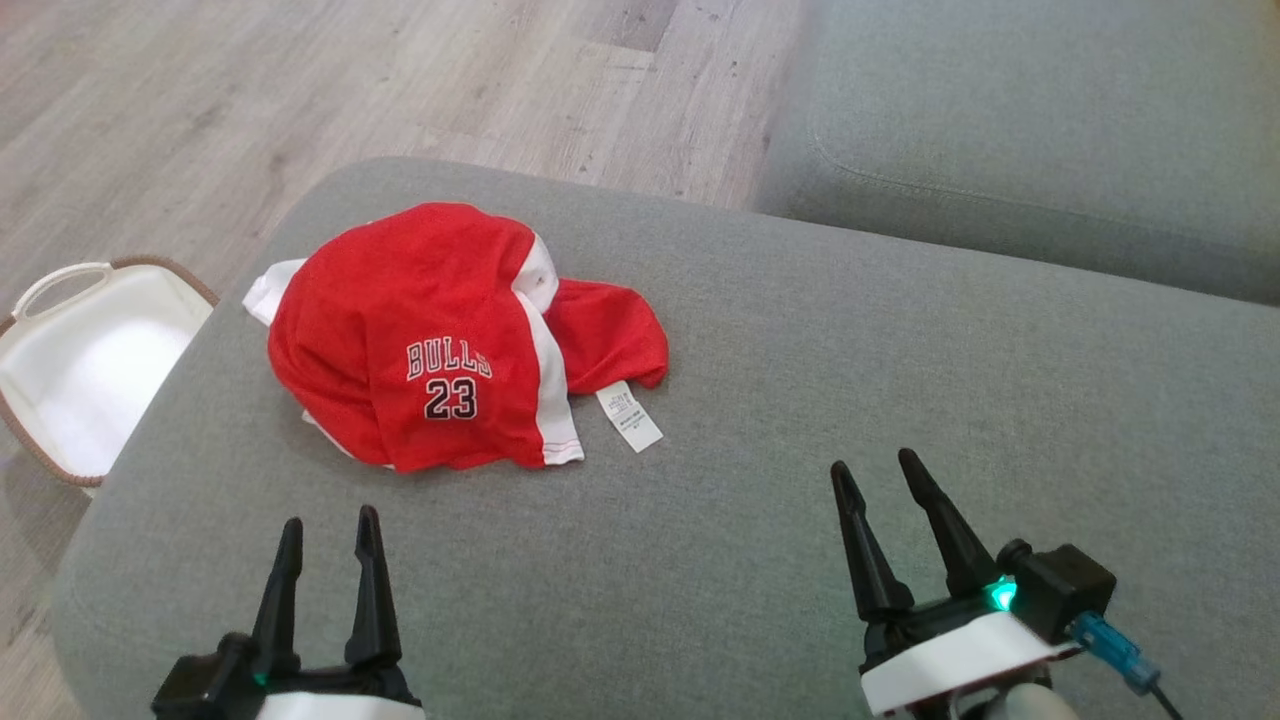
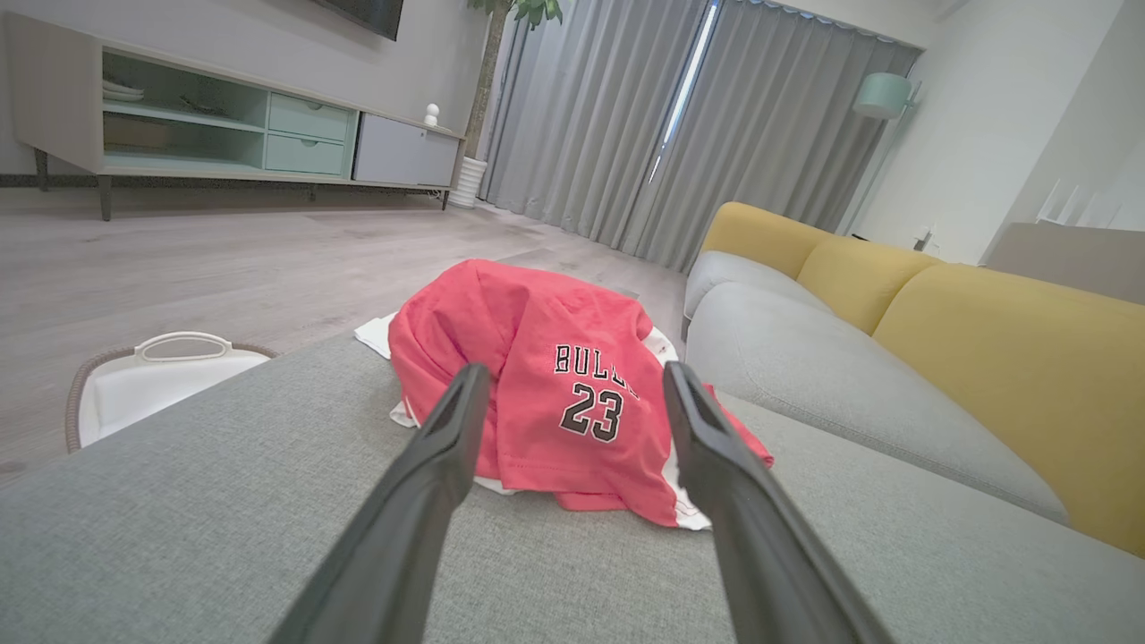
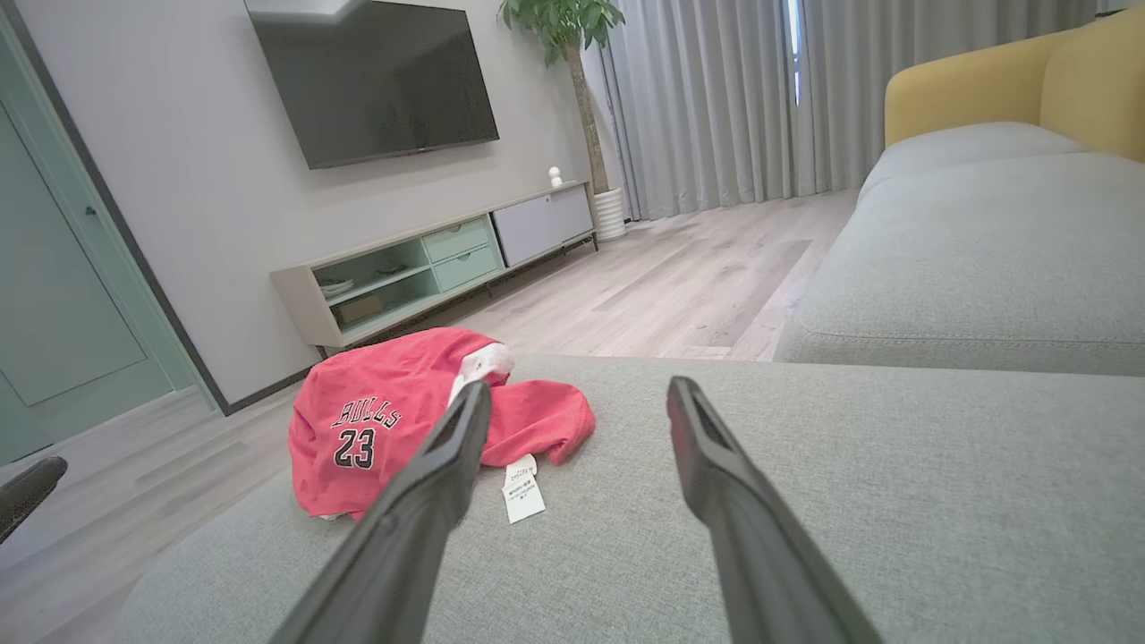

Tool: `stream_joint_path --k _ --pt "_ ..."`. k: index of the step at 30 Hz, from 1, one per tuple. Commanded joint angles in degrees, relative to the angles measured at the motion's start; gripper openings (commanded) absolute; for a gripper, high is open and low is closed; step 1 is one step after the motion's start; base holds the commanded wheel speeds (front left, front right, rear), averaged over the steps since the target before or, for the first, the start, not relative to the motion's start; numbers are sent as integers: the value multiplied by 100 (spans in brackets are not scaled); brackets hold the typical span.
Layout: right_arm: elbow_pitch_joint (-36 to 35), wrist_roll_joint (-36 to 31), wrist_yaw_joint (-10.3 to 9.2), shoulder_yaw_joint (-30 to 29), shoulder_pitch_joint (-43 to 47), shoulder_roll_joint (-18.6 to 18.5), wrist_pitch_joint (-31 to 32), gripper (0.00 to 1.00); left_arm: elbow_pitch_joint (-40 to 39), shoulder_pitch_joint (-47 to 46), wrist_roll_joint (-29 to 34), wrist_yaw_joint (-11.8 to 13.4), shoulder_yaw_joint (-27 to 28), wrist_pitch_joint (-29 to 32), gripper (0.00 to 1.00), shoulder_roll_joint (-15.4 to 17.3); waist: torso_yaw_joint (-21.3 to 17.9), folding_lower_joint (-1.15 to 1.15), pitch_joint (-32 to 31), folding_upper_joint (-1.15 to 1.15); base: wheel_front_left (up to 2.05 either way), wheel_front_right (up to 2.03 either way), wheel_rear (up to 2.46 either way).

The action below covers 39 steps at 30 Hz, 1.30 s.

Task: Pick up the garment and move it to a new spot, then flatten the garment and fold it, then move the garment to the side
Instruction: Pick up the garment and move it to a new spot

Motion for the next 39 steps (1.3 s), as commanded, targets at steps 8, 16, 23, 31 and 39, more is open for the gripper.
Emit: stream_joint_path --k 8,16,23,31,39 --pt "-226 -112 44 -67 -330 -37 -62 100 299 -1050 361 -72 314 -50 100 289 -193 0 543 0 0 0 0" --pt "-382 -389 44 -510 -724 -37 -62 100 1149 -3178 513 -157 295 928 100 1440 -429 0 1302 0 0 0 0" --pt "-478 -554 44 -735 -1020 -37 -62 100 2264 -4584 124 -198 -455 2264 100 2166 -668 0 1825 0 0 0 0" --pt "-563 -632 44 -786 -1164 -37 -62 100 3347 -5186 -379 -200 -1201 3029 100 2546 -858 0 2153 0 0 0 0" --pt "-550 -629 44 -805 -1172 -37 -62 100 3712 -5320 -967 -200 -1635 2772 0 2589 -903 0 2146 0 0 0 0"
